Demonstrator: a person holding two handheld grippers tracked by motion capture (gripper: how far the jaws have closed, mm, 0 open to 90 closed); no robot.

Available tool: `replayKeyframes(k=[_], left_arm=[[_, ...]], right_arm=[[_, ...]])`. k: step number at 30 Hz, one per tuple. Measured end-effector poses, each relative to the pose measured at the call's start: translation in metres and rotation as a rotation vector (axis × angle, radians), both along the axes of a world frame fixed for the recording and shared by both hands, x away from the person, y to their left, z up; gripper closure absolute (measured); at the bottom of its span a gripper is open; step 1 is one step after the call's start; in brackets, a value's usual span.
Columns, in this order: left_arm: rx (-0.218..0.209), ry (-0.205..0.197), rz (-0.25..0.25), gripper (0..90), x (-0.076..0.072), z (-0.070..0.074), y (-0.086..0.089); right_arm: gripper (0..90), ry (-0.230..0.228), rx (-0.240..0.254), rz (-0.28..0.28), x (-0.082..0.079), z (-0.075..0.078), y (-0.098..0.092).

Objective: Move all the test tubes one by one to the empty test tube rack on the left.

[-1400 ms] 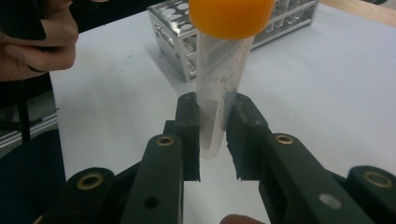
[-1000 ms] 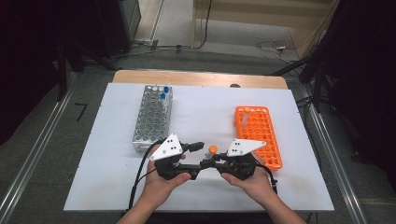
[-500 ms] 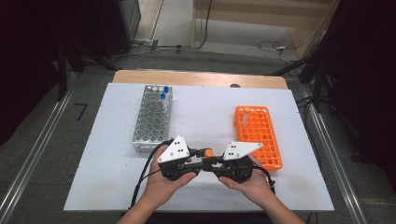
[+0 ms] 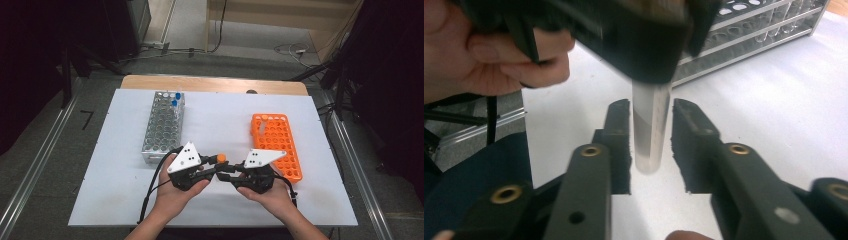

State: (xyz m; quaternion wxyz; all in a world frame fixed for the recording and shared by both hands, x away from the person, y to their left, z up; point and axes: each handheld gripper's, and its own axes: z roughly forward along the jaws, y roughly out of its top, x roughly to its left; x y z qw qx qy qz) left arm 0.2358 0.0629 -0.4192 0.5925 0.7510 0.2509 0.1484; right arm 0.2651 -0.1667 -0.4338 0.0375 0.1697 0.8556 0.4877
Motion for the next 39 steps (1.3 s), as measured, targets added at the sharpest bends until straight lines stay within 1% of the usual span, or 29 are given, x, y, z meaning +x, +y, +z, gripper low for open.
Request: replayKeyframes(k=[2,4,6,7,9,11,12,13,18,22,23,24,25,27,33,35,39], left_arm=[[-0.006,-0.003,0.011,74.8,0.002,0.003,0.004],[-0.013,-0.006,0.027,74.8,0.004,0.005,0.008],[-0.016,-0.010,0.044,74.8,0.007,0.006,0.012],[-0.019,-0.009,0.053,74.8,0.009,0.007,0.014],[-0.022,-0.009,0.065,74.8,0.013,0.008,0.019],[-0.033,-0.006,0.087,74.9,0.017,0.009,0.025],[-0.045,-0.003,0.099,74.8,0.019,0.009,0.028],[-0.049,-0.004,0.111,74.8,0.021,0.010,0.032],[-0.049,-0.015,0.174,74.9,0.032,0.014,0.049],[-0.053,-0.021,0.238,74.8,0.045,0.015,0.065],[-0.052,-0.023,0.254,74.8,0.048,0.015,0.069],[-0.055,-0.022,0.269,74.8,0.052,0.015,0.073],[-0.052,-0.022,0.286,74.9,0.057,0.014,0.077],[-0.054,-0.017,0.310,74.9,0.064,0.014,0.085],[-0.055,-0.028,0.388,74.8,0.084,0.015,0.100],[-0.062,-0.031,0.412,74.8,0.089,0.016,0.104],[-0.060,-0.036,0.456,74.8,0.101,0.015,0.110]], right_arm=[[56.0,0.004,0.014,-0.007,0.001,0.000,-0.002],[48.8,-0.006,0.021,-0.014,0.002,0.002,-0.007],[41.9,-0.006,0.031,-0.017,0.003,0.003,-0.012],[38.6,-0.008,0.034,-0.030,0.004,0.004,-0.016],[33.6,-0.014,0.042,-0.041,0.006,0.004,-0.022],[28.2,-0.011,0.050,-0.056,0.008,0.004,-0.028],[26.6,-0.010,0.051,-0.066,0.009,0.005,-0.032],[25.4,-0.013,0.057,-0.072,0.010,0.005,-0.035],[15.1,-0.015,0.066,-0.108,0.018,0.003,-0.054],[7.3,-0.002,0.070,-0.125,0.025,0.001,-0.069],[7.2,-0.006,0.068,-0.131,0.027,0.000,-0.072],[5.1,-0.009,0.065,-0.138,0.028,0.000,-0.075],[2.5,-0.009,0.068,-0.139,0.030,-0.001,-0.078],[0.2,-0.003,0.078,-0.143,0.032,-0.002,-0.083],[0.0,-0.004,0.071,-0.168,0.038,-0.004,-0.092],[0.0,-0.004,0.070,-0.173,0.039,-0.005,-0.094],[0.0,-0.004,0.064,-0.191,0.040,-0.006,-0.096]])
